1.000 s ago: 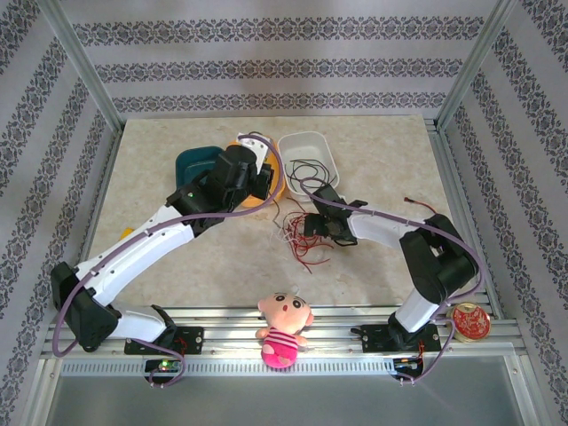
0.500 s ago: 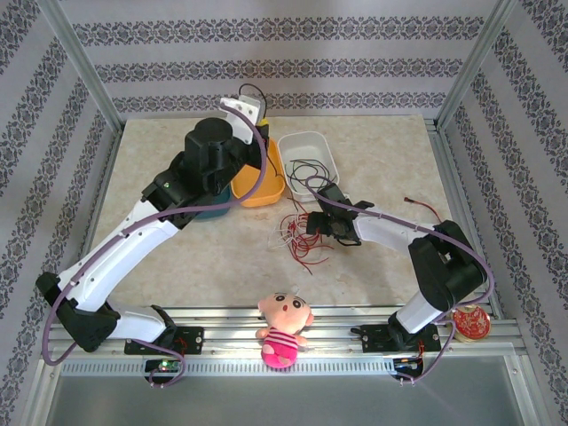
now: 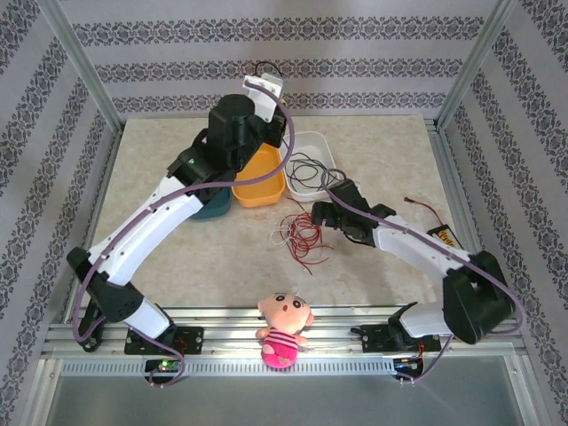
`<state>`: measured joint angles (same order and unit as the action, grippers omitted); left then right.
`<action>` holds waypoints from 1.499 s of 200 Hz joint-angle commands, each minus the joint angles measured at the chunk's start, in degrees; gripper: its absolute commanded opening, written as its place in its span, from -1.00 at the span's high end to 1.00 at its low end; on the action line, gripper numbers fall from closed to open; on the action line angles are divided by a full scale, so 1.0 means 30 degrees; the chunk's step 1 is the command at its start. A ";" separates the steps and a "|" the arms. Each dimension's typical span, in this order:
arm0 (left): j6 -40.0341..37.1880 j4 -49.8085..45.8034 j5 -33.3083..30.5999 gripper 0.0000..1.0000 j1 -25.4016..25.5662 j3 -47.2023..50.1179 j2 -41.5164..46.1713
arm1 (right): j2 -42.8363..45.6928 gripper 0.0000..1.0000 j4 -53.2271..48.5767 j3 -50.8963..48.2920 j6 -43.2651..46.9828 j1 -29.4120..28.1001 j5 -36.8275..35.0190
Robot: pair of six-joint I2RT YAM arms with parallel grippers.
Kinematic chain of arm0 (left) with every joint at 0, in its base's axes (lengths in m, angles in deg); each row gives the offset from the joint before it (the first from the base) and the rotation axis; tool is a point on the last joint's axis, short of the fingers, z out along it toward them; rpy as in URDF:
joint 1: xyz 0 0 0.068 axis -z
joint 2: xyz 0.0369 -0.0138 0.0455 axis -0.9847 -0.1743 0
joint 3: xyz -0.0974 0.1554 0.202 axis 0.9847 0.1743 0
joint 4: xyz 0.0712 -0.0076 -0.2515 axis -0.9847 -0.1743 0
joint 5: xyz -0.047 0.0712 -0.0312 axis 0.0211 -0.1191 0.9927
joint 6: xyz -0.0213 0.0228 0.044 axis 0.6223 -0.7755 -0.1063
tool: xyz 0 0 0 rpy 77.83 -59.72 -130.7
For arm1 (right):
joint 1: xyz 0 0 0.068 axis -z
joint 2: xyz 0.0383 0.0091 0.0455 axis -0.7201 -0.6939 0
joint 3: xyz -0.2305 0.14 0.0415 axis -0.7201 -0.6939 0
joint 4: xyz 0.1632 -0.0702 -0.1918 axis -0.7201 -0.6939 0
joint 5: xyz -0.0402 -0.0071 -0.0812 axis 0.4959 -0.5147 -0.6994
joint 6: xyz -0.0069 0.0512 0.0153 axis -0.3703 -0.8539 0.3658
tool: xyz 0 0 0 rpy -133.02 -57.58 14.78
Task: Untangle the cables
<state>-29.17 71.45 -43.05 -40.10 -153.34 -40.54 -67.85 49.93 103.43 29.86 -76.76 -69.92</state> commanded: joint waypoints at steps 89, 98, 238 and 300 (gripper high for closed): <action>-0.3806 -0.3159 -0.1566 1.00 -0.1094 -0.9033 -0.8078 | 0.7518 -0.96 -0.3086 -0.1323 0.0624 0.1042 -0.4042; -0.4088 -0.3627 -0.1897 1.00 -0.1141 -0.9916 -0.8857 | 0.7764 -0.96 -0.3216 -0.1341 0.0608 0.1100 -0.4102; -0.3232 -0.7778 0.0870 1.00 -0.2035 -1.2454 -1.3499 | 0.8046 -0.96 -0.3478 -0.1373 0.0131 0.1480 -0.4164; -0.2089 -1.0642 0.3427 1.00 -0.2269 -1.5723 -1.6669 | 0.8404 -0.96 -0.3930 -0.1232 0.0282 0.1553 -0.4164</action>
<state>-38.26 44.61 -37.22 -45.96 -197.87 -89.22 -43.70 39.70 99.80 30.56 -72.78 -80.89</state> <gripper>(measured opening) 0.041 0.983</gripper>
